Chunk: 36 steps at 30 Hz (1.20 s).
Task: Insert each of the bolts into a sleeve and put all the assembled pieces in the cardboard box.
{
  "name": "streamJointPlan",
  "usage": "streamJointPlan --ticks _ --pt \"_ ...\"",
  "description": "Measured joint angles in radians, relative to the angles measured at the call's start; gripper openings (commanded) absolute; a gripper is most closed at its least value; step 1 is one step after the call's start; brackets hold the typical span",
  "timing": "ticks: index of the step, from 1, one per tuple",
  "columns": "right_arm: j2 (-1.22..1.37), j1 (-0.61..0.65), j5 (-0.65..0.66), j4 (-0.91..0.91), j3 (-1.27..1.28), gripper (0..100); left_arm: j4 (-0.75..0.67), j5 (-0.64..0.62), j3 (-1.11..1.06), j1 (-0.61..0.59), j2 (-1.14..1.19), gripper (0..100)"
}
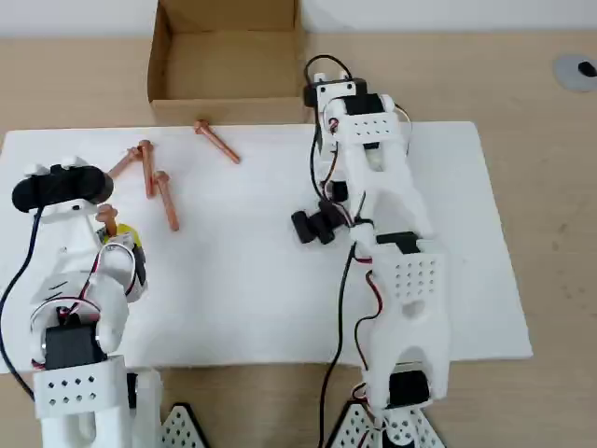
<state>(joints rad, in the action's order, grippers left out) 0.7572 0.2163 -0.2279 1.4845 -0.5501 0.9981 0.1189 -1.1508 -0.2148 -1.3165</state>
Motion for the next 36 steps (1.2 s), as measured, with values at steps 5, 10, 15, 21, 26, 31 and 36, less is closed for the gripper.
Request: streamJointPlan --ticks 5,10,15,21,26,31,36 --pt "0.003 0.002 0.000 0.032 -0.028 0.9 0.002 0.000 0.035 0.000 0.002 1" --pt "0.017 0.008 0.015 0.149 -0.176 0.9 0.002 0.000 0.112 0.000 0.002 1" --pt "0.017 0.009 0.092 0.278 -0.508 0.9 0.002 0.000 0.199 0.000 0.002 1" --pt "-0.055 0.052 0.278 0.288 -0.891 0.9 0.002 0.000 0.310 0.000 0.002 1" --pt "-0.264 0.123 0.437 0.288 -0.968 0.9 0.002 0.000 0.385 0.000 0.000 1" --pt "-0.483 0.123 0.514 0.290 -0.930 0.9 0.074 -0.040 0.440 0.000 0.000 1" --pt "-0.813 0.124 0.531 0.290 -0.672 0.9 0.132 -0.169 0.505 0.000 -0.005 1"
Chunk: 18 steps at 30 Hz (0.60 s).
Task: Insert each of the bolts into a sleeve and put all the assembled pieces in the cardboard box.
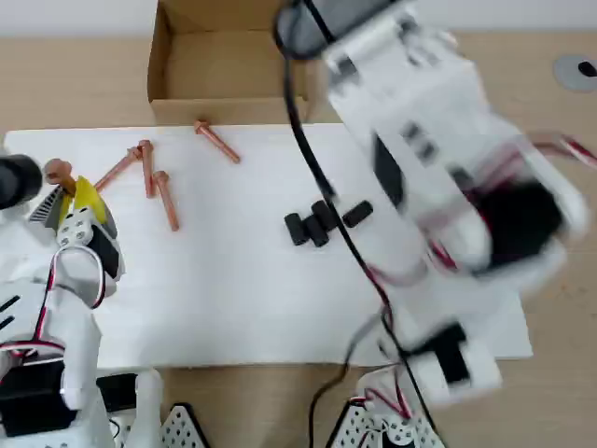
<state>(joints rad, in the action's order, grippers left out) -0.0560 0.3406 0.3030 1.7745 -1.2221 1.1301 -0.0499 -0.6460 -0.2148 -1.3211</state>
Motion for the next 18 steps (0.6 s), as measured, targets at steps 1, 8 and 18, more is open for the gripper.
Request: streamJointPlan --ticks 1,8,18 --pt "-0.080 0.000 0.000 0.000 0.087 0.9 0.000 -0.009 0.012 0.000 0.000 1" --pt "-0.690 0.000 0.000 0.000 0.905 0.9 0.000 -0.023 0.100 0.000 -0.003 1" --pt "-1.370 0.077 -0.301 -0.470 1.935 0.9 -0.049 -0.023 0.235 0.164 -0.011 1"
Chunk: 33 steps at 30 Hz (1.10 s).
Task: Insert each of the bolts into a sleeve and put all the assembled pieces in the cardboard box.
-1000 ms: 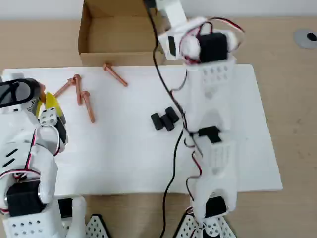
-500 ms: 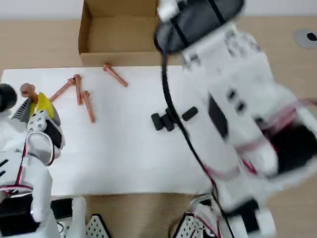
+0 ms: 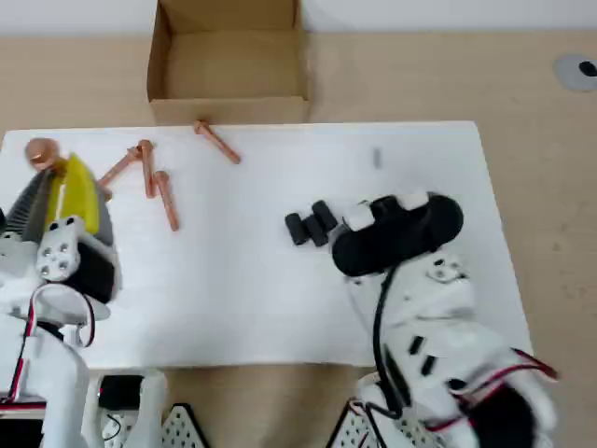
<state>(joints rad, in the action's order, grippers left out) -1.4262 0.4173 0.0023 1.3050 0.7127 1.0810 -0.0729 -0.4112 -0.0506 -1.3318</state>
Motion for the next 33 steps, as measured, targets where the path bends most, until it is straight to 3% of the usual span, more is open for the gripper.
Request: streamJointPlan --ticks 7,10,14,21,27,33 --pt "-0.176 0.236 -0.106 -0.517 0.525 0.9 -0.075 0.000 0.031 0.110 0.005 1" --pt "-0.184 0.304 -0.127 -0.671 0.652 0.9 -0.077 -0.002 0.077 0.129 0.000 1" --pt "-0.184 0.347 -0.132 -0.818 0.746 0.9 -0.051 -0.034 0.110 0.276 -0.002 1" --pt "-0.187 0.377 -0.132 -0.890 0.779 0.9 0.143 -0.068 0.140 0.571 -0.051 1" --pt "-0.187 0.470 -0.132 -0.890 0.779 0.9 0.163 0.055 -0.017 0.592 -0.219 1" --pt "-0.187 0.505 -0.132 -0.890 0.779 0.9 0.014 0.140 -0.292 0.580 -0.387 1"
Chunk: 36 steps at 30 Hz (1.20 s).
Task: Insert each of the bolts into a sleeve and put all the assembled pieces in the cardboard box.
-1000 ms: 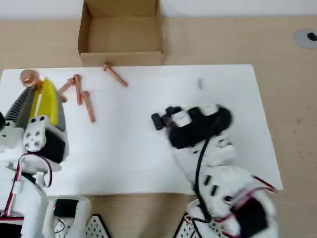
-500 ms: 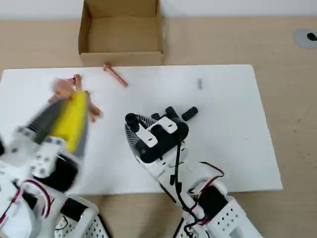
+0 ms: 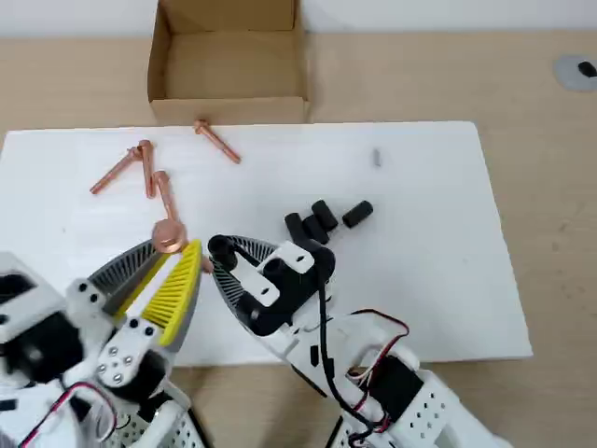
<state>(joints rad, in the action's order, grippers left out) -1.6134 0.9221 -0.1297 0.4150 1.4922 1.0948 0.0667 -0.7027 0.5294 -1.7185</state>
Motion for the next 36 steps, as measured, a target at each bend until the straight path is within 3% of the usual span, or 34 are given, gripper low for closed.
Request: streamJointPlan --ticks 9,21,28,36 --pt "0.000 0.006 0.000 -0.061 0.005 0.9 -0.153 0.083 -0.203 -0.146 -0.061 1" --pt "0.000 0.006 0.000 -0.071 0.041 0.9 -0.104 0.038 -0.163 -0.075 -0.061 1" --pt "0.000 0.006 0.000 -0.086 0.041 0.9 -0.023 0.012 -0.157 -0.069 -0.061 1" --pt "0.000 0.006 0.000 -0.120 0.041 0.9 -0.021 -0.002 -0.157 -0.069 -0.061 1"
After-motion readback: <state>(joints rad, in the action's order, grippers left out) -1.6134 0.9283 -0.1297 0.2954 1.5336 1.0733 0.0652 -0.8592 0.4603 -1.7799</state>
